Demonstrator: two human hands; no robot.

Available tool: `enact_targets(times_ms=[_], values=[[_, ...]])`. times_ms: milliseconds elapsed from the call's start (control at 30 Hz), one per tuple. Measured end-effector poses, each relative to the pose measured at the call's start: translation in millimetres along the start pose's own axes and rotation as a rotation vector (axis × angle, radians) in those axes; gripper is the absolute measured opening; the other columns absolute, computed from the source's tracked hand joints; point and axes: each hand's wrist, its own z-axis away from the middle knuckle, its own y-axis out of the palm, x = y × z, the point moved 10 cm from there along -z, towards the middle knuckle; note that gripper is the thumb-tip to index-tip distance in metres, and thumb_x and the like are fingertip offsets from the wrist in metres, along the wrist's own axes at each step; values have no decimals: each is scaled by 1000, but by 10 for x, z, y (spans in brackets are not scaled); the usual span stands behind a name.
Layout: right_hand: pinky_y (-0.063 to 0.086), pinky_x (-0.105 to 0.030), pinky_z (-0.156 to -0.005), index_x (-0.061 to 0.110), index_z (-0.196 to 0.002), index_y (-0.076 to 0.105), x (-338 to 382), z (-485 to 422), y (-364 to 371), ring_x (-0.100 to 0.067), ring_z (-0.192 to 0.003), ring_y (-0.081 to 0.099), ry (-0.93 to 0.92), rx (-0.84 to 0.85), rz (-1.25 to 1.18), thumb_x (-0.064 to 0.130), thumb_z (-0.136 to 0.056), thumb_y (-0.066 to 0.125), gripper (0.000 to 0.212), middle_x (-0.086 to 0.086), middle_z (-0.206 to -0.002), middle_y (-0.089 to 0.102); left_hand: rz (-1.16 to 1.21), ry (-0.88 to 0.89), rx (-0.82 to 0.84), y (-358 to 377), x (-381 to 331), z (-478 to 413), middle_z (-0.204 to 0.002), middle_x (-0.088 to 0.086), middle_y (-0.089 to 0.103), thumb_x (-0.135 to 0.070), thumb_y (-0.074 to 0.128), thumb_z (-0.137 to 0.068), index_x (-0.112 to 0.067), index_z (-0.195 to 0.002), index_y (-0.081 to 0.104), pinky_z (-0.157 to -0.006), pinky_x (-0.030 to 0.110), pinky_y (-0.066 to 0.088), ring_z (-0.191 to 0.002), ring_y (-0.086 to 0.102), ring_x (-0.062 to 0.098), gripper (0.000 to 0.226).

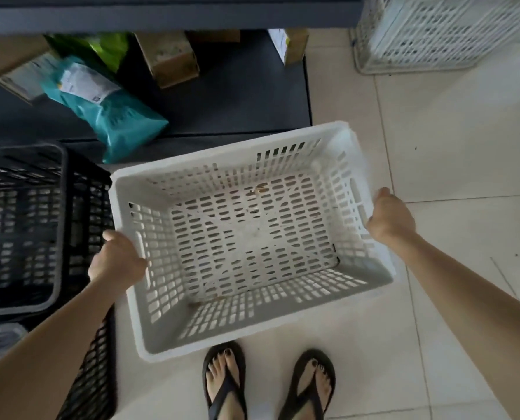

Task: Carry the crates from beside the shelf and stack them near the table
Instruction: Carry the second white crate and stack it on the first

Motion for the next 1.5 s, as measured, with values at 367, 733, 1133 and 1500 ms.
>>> enact_targets(times_ms=[367,733,1133,1500], values=[[45,-35,-67,2,-107,42,-1696,889,-1730,-34,-93,57,191,102,15,-6,-85,44,24,-13,-90,50,-120,190,58,-945,-1051,1827,-130,18,58,-8,54,-85,1,-137,28,-89,41,49,-119,58,37,59],[37,-28,-53,0,-117,51,-3279,886,-3992,-25,-78,50,322,43,96,-1,-88,45,29,-8,-90,47,-77,438,142,-1982,-3120,3281,-113,5,56,-13,58,-84,-2,-129,38,-80,35,53,-98,61,25,50],[36,-26,-71,7,-90,43,-3815,-1071,-5749,-25,-86,50,254,-5,36,6,-83,57,16,-9,-90,46,-152,511,32,-3195,-5792,3191,-101,10,54,-11,53,-89,-2,-132,39,-65,32,45,-89,58,28,47],[38,-26,-74,6,-83,42,-3275,-3713,-6864,-32,-105,57,111,15,-39,2,-83,54,12,-19,-103,57,49,343,18,-3933,-7531,2321,-110,12,59,-14,53,-84,-10,-121,48,-68,35,50,-92,58,29,38]])
